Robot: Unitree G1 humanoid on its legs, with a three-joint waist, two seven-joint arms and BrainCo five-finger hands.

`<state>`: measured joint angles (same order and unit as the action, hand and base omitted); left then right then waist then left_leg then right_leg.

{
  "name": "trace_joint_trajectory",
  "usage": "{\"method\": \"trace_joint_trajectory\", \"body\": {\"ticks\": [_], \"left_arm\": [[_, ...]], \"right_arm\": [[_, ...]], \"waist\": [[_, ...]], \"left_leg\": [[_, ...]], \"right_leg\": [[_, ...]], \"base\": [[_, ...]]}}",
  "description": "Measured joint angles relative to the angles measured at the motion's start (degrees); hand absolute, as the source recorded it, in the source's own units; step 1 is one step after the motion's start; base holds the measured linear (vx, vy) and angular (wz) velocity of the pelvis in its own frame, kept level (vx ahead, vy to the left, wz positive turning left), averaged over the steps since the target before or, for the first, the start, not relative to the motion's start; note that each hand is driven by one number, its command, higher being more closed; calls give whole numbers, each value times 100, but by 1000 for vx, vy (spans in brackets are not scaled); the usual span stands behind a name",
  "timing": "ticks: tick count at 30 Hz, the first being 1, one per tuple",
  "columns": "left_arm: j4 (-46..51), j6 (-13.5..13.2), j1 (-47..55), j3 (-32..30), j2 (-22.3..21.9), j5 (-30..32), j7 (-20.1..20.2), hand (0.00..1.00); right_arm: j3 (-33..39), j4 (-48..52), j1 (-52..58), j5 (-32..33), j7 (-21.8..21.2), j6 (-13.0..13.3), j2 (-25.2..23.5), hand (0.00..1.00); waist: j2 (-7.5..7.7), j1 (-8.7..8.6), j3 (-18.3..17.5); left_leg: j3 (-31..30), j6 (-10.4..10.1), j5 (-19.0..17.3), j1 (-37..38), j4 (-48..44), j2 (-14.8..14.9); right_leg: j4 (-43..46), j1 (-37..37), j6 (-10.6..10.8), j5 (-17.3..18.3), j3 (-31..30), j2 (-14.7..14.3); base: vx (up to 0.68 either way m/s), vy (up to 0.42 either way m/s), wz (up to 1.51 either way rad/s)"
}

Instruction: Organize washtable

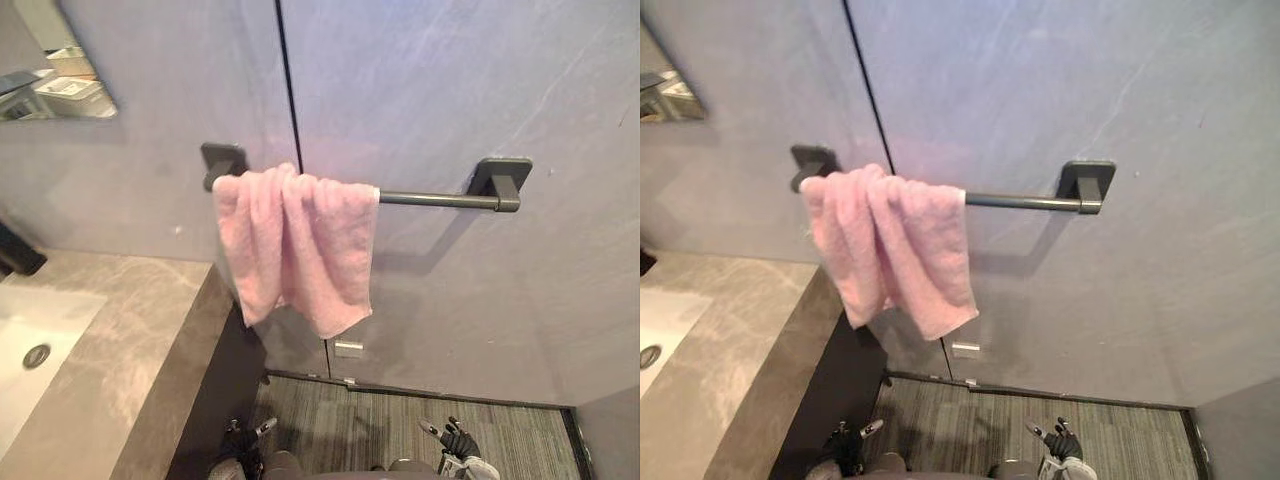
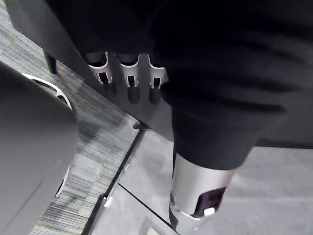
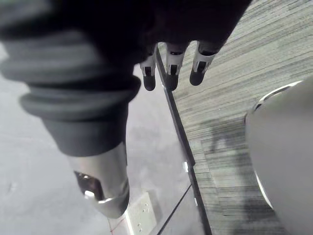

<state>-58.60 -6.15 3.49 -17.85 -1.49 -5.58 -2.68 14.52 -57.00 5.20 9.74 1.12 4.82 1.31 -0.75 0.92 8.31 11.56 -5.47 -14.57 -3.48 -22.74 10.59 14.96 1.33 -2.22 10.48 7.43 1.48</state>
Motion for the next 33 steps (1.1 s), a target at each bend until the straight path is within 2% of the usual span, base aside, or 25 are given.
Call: {"method": "trace_joint_trajectory", "body": {"ticks": [1,2,3,4,5,8,14,17,20,26,28,30,33], "left_arm": [[-2,2,1,9,7,-1,-3,0],[-8,0,12,42,-2,-4,-4,0],[-48,-2,8,42,78,-15,-7,0],[-46,-4,13,43,99,-20,-6,0],[-50,-4,-7,94,169,-20,-2,0],[-53,-2,-8,211,261,-19,7,0],[-168,2,-6,401,269,-6,12,0],[-307,4,21,549,253,-3,7,0],[-322,-12,93,653,264,-23,-9,0],[-254,-135,91,989,346,-21,-154,0],[91,-173,228,1256,388,-23,-253,0],[879,-234,577,1482,397,-38,-319,0],[1642,-331,860,1608,340,-109,-380,0]], "right_arm": [[0,-1,12,-4,0,-1,-4,0],[0,-2,40,-7,1,-3,10,0],[-12,-28,91,-8,0,-38,-33,0],[-26,-13,104,-7,-2,-32,-60,0],[-60,-14,105,-12,-8,-29,-146,0],[-107,-45,151,-20,-17,-32,-229,0],[-2,-132,141,-36,-24,-28,-186,0],[117,-293,68,-40,-21,-24,-70,0],[137,-466,21,-38,-18,-25,56,0],[121,-570,-41,-78,1,-18,94,0],[76,-569,-38,-79,18,-5,93,0],[6,-556,-18,-78,27,43,87,0],[-111,-526,-2,-78,101,97,76,0]], "waist": [[11,-4,-4],[-15,2,-8],[98,0,-95],[151,1,-131],[277,-9,-174],[380,-8,-234],[297,-12,-281],[161,-25,-294],[96,-15,-319],[149,-19,-314],[145,-7,-314],[220,0,-294],[243,10,-281]], "left_leg": [[-105,20,105,31,315,-89],[-227,21,792,120,810,-176],[-110,39,779,318,878,-284],[-42,51,771,346,914,-312],[72,56,768,427,1017,-396],[278,76,780,639,1227,-532],[241,207,974,927,1781,-665],[84,234,1172,1035,2130,-758],[-62,238,1284,1023,2295,-782],[-320,265,1399,1021,2445,-813],[-398,269,1438,1021,2500,-826],[-519,282,1459,1003,2514,-847],[-623,306,1537,994,2618,-873]], "right_leg": [[14,8,29,8,-60,19],[52,49,176,85,-215,4],[73,71,319,121,-409,84],[60,71,328,125,-446,119],[36,66,361,137,-528,230],[-121,151,450,84,-705,331],[-319,220,506,49,-747,366],[-331,212,517,40,-700,347],[-421,217,527,-13,-610,336],[-562,292,510,-74,-458,325],[-609,320,511,-89,-403,329],[-639,369,510,-88,-287,346],[-656,377,510,-88,-200,367]], "base": [[254,161,-66],[260,204,-68],[205,154,-63],[197,186,-51],[89,132,-32],[69,128,-33],[-21,24,0],[-50,-16,12],[-32,-23,19],[-12,-17,14],[6,-9,19],[12,-12,23],[5,-10,22]]}}
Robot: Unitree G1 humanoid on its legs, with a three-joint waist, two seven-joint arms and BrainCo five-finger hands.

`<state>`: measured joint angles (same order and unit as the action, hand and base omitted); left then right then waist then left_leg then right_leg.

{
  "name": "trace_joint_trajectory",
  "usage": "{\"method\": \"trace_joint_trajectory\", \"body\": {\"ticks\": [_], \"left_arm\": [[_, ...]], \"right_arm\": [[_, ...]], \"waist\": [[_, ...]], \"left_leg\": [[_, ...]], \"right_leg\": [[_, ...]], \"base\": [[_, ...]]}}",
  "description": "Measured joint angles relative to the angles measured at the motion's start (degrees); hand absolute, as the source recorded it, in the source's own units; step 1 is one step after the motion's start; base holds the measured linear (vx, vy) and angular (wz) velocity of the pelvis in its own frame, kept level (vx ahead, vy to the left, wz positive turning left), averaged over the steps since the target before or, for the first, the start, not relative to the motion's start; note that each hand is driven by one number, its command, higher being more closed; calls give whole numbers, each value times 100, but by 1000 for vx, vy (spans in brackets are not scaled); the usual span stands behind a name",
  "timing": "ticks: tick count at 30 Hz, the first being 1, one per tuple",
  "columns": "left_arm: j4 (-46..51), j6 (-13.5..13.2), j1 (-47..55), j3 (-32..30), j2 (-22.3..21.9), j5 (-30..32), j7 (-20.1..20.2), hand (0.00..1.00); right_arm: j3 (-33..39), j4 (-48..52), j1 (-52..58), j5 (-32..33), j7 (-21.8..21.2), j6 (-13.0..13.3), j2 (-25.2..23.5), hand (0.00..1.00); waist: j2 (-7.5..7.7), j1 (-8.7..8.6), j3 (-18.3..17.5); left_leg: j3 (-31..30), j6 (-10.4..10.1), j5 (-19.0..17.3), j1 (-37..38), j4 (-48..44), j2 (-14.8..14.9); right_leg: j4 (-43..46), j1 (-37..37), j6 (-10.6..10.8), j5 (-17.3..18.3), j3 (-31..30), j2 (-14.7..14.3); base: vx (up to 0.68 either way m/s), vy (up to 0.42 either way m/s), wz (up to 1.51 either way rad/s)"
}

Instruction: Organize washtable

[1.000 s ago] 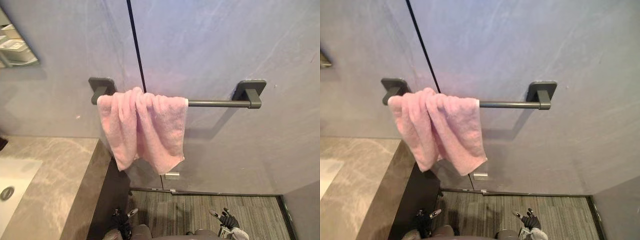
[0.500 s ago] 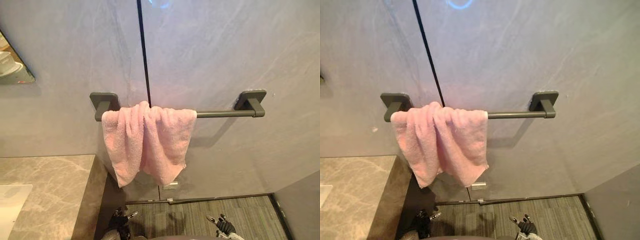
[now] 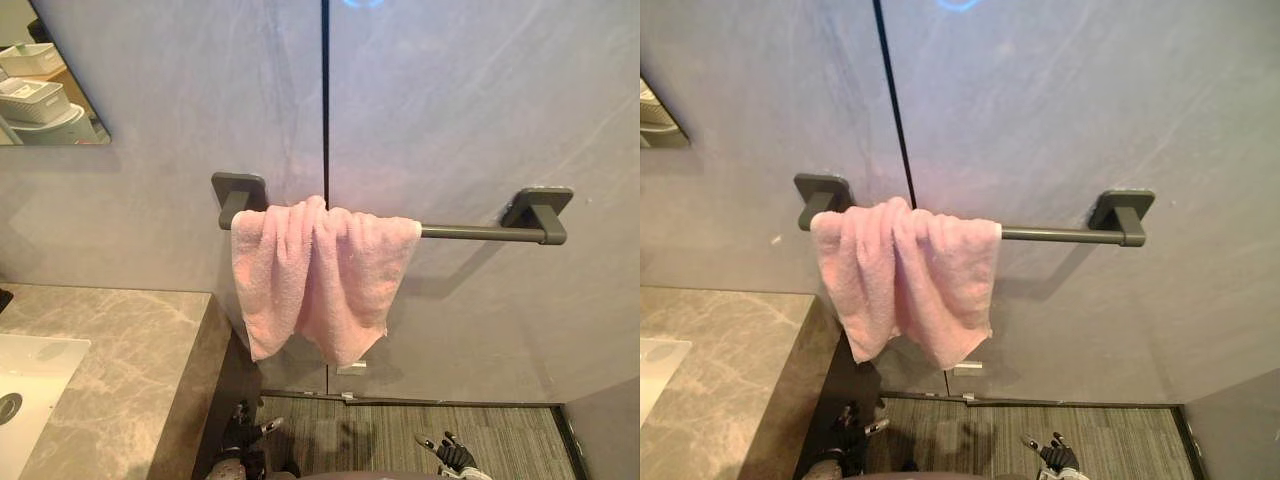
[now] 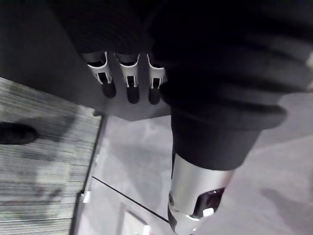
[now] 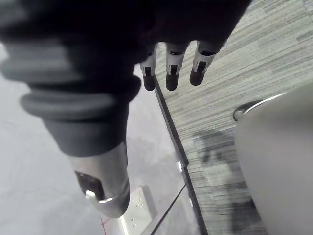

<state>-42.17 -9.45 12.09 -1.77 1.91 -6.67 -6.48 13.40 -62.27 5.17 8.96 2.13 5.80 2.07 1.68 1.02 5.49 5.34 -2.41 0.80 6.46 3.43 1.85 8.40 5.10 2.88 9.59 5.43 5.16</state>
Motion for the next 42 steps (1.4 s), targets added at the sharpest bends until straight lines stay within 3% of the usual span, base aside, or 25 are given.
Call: {"method": "trace_joint_trajectory", "body": {"ticks": [5,7,16,20,34,41,42], "left_arm": [[1361,-101,368,8,-76,-297,-4,0],[1959,-131,459,8,-102,-392,-3,0],[3480,-224,706,27,-284,-320,-20,0],[3986,-227,713,116,-270,-3,-32,0],[4292,-230,705,167,-52,410,-239,0],[4121,-228,688,169,180,514,-238,0],[4040,-226,686,169,182,514,-238,100]], "right_arm": [[-168,390,145,2,74,27,-94,0],[-270,591,259,2,136,29,-93,0],[-502,970,484,5,156,27,-137,0],[-525,973,536,4,155,26,-147,0],[-545,908,531,-10,136,1,-55,0],[-534,676,411,-62,123,-8,23,0],[-533,670,411,-63,117,-10,32,0]], "waist": [[-66,49,39],[-103,141,54],[-107,154,45],[-100,159,-29],[-238,127,-328],[-236,122,-352],[-247,121,-363]], "left_leg": [[-77,-19,48,42,46,7],[-79,-26,53,51,38,18],[-111,-32,49,71,-43,43],[-56,-45,38,123,-45,69],[164,-114,-11,144,-43,238],[250,-124,-5,148,11,272],[260,-128,-1,147,31,275]], "right_leg": [[17,70,-2,4,101,9],[50,71,-5,11,124,8],[169,111,26,96,217,95],[150,161,26,96,193,84],[111,54,-40,54,-85,-116],[-17,36,-104,-31,-202,-242],[-54,32,-108,-56,-219,-253]], "base": [[-20,-12,9],[-51,-21,2],[-29,-13,5],[-9,-9,-2],[-8,-33,-11],[-5,-27,-8],[8,-16,-10]]}}
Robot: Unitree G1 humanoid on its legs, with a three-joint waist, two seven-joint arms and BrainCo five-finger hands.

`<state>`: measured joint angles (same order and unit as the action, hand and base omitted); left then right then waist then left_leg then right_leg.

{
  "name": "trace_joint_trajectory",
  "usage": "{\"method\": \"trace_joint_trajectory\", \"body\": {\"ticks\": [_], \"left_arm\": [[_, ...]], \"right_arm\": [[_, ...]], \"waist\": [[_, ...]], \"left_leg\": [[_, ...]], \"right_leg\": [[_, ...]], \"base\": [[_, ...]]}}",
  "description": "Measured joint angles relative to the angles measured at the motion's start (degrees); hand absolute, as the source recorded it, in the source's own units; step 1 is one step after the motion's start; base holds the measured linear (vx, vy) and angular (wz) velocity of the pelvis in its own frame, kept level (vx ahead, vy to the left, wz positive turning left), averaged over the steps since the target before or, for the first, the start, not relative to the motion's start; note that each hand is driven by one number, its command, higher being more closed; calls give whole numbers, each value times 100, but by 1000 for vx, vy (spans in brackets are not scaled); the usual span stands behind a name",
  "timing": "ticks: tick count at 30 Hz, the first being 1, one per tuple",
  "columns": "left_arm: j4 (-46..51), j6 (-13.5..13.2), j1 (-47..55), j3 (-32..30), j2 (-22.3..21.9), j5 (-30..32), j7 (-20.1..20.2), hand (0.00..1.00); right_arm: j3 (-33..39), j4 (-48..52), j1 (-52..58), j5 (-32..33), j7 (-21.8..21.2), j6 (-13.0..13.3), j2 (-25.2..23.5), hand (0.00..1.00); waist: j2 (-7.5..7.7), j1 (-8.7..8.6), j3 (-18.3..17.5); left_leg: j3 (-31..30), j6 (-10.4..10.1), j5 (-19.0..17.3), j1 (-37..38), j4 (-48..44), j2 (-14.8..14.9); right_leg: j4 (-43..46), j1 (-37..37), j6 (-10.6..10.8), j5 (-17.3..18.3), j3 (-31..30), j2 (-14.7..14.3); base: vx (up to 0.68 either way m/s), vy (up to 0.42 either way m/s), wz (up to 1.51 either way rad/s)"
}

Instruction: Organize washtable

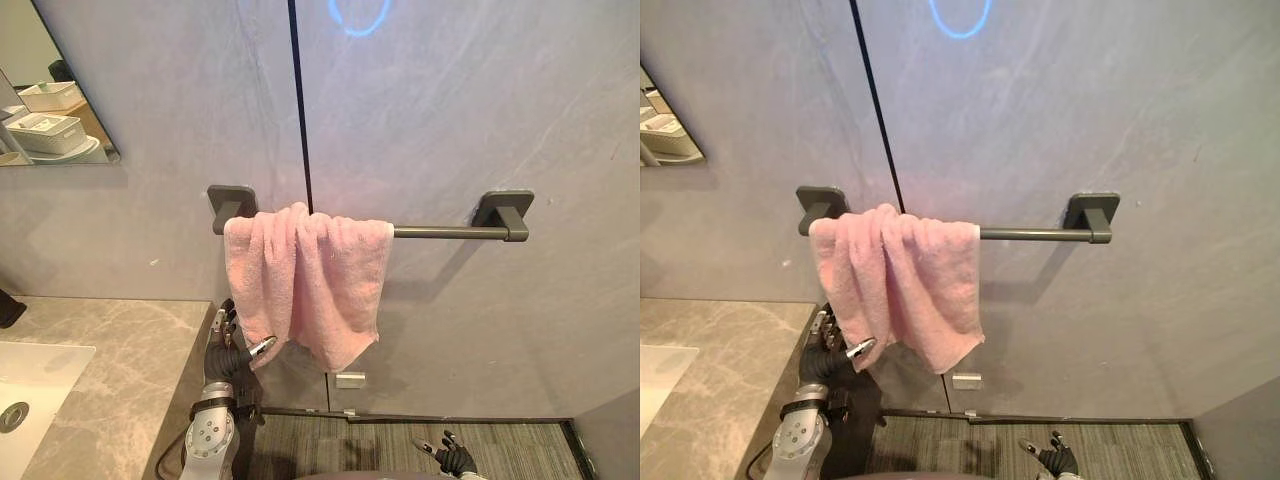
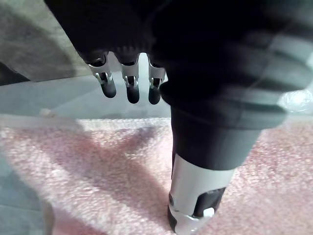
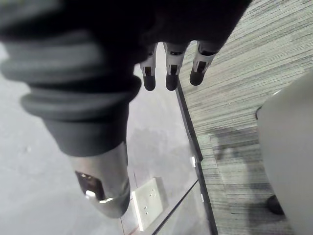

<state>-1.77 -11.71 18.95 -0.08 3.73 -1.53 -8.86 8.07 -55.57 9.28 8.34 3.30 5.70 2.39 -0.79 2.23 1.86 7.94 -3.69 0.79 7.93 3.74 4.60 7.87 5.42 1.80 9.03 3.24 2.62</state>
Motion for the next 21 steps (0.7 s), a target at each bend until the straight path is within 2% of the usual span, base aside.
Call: {"method": "trace_joint_trajectory", "body": {"ticks": [8,12,17,20,21], "left_arm": [[-436,6,-258,56,235,0,10,100],[-587,7,-401,58,364,-1,12,100],[-587,6,-499,56,387,-2,11,100],[-582,5,-499,37,424,-4,4,100],[-552,3,-502,30,446,-3,1,100]], "right_arm": [[36,-245,-142,-6,-86,-8,46,0],[35,-376,-287,-57,-88,-56,60,0],[24,-369,-303,-74,-78,-62,124,0],[-93,279,-201,-122,-27,-82,206,0],[-210,791,-139,-124,22,-50,265,0]], "waist": [[-9,-26,-8],[-8,-143,-4],[-1,-150,6],[-21,-151,12],[-27,-167,54]], "left_leg": [[2,0,4,-7,29,-2],[-1,1,4,-6,33,-11],[1,3,2,-7,62,-25],[4,4,1,-15,131,-44],[3,9,-3,-16,135,-51]], "right_leg": [[-132,39,-24,-90,-22,-25],[-175,39,-26,-106,-38,-27],[-229,20,-26,-132,-99,-28],[-246,-61,-8,-154,-202,-28],[-252,-80,-1,-166,-247,-26]], "base": [[1,-2,-1],[0,0,0],[-8,-4,-5],[11,9,-16],[15,11,-16]]}}
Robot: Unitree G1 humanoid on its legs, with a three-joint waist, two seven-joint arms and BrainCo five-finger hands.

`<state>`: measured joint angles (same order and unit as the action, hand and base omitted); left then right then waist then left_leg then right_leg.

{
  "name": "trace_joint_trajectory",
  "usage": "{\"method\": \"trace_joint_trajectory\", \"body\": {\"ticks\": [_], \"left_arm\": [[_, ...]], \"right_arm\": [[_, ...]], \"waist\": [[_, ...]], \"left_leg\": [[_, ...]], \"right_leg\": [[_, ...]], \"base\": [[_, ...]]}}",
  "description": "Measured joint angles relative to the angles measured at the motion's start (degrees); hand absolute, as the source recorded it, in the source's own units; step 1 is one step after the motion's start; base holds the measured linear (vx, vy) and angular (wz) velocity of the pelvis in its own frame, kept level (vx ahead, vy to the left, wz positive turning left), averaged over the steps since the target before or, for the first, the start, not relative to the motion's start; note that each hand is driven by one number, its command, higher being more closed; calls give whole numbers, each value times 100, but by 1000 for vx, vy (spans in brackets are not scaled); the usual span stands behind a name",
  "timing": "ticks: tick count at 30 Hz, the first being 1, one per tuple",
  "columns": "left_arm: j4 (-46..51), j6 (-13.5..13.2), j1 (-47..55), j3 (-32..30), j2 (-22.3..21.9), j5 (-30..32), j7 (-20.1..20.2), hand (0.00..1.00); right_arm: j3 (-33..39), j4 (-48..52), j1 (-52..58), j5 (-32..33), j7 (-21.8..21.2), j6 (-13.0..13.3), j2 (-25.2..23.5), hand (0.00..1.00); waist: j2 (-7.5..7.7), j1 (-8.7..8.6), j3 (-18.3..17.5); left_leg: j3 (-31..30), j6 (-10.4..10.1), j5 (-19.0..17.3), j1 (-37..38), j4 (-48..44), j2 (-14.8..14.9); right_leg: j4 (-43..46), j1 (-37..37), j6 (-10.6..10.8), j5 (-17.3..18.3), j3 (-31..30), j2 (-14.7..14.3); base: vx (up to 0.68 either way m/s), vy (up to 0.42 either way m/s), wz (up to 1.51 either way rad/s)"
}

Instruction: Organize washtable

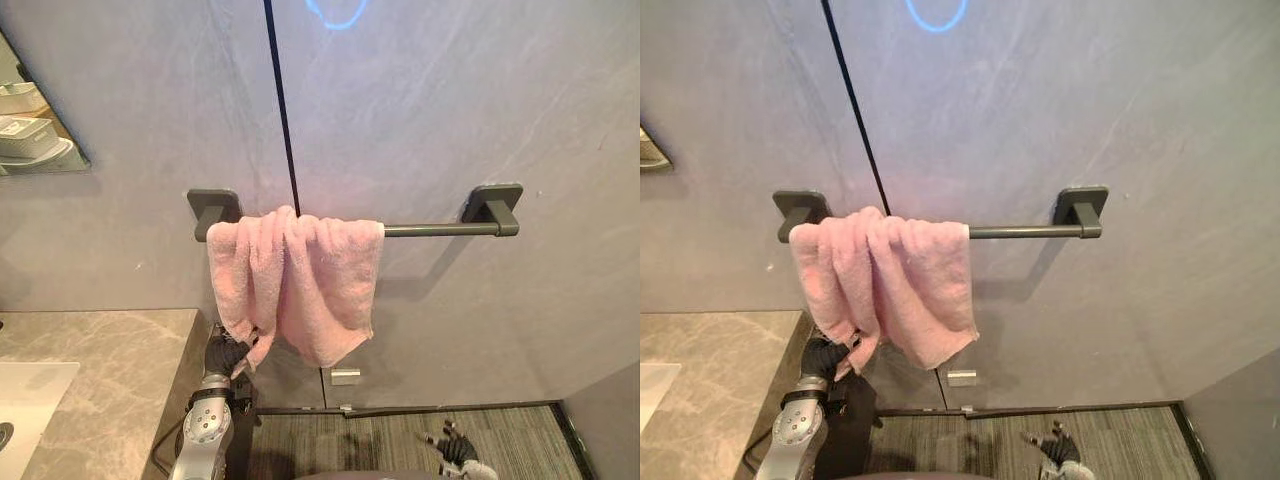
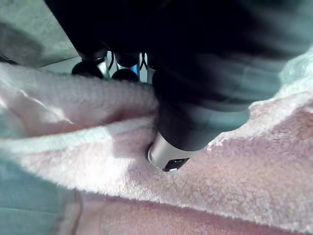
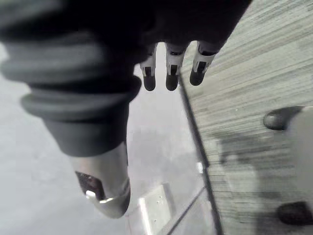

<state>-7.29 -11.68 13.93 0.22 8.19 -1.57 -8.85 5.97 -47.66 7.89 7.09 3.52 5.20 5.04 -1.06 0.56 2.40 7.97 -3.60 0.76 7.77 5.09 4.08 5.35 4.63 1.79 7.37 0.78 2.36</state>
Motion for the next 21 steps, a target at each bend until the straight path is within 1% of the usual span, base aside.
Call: {"method": "trace_joint_trajectory", "body": {"ticks": [1,3,4,6,7,8,12,14,15,17,21], "left_arm": [[5,-3,-4,0,2,0,0,100],[16,-6,-5,-11,1,0,-4,100],[27,-6,-5,-13,1,1,-5,100],[128,-7,-1,-16,0,1,-14,100],[139,-7,-1,-16,0,1,-15,100],[247,-5,50,-22,-6,1,-23,100],[593,-6,78,-19,-96,0,-25,100],[674,-6,83,-8,-126,-1,-25,100],[708,-8,84,26,-125,-1,-24,100],[751,-8,97,37,-125,-8,-17,100],[778,-8,102,96,-125,-54,-19,100]], "right_arm": [[-18,228,46,0,2,14,10,0],[-30,1146,242,-36,5,116,2,0],[-31,1329,267,-53,4,120,0,0],[-52,2045,457,-88,-17,134,-11,0],[-76,2220,509,-90,-25,140,-9,0],[-172,2655,627,-101,-61,190,-12,0],[-316,3860,916,-108,-204,351,-31,0],[-381,4168,969,-88,-271,397,-26,0],[-418,4445,1029,-83,-299,460,-25,0],[-495,4773,1061,10,-444,508,-14,0],[-836,5195,1044,207,-629,590,23,0]], "waist": [[0,-5,9],[8,-18,13],[11,-24,15],[29,-76,28],[29,-88,28],[42,-109,37],[66,-126,133],[78,-131,139],[84,-132,144],[95,-131,158],[105,-108,162]], "left_leg": [[-1,5,-3,0,0,-4],[-10,36,-25,0,-1,-14],[-13,46,-31,0,-1,-17],[-13,72,-49,-1,-4,-31],[-13,78,-53,-1,-6,-33],[-1,83,-64,3,-22,-32],[37,72,-320,-40,-329,-14],[58,84,-375,-72,-402,-13],[60,92,-391,-104,-430,-19],[65,96,-395,-110,-435,-24],[61,101,-473,-162,-572,-20]], "right_leg": [[-3,-5,5,-3,-15,3],[-4,-53,16,-10,-107,8],[-3,-58,18,-12,-117,10],[2,-60,22,-14,-138,24],[2,-62,22,-14,-146,26],[8,-90,24,-13,-221,26],[-17,-56,45,-26,-361,20],[-41,-59,63,-37,-394,23],[-50,-78,72,-44,-397,32],[-59,-82,78,-47,-406,36],[-61,-72,87,-53,-421,42]], "base": [[25,15,-19],[30,9,-21],[32,5,-14],[25,3,-5],[15,4,-13],[9,1,-21],[-13,-1,-20],[-3,6,-9],[0,0,0],[0,0,0],[1,-1,-1]]}}
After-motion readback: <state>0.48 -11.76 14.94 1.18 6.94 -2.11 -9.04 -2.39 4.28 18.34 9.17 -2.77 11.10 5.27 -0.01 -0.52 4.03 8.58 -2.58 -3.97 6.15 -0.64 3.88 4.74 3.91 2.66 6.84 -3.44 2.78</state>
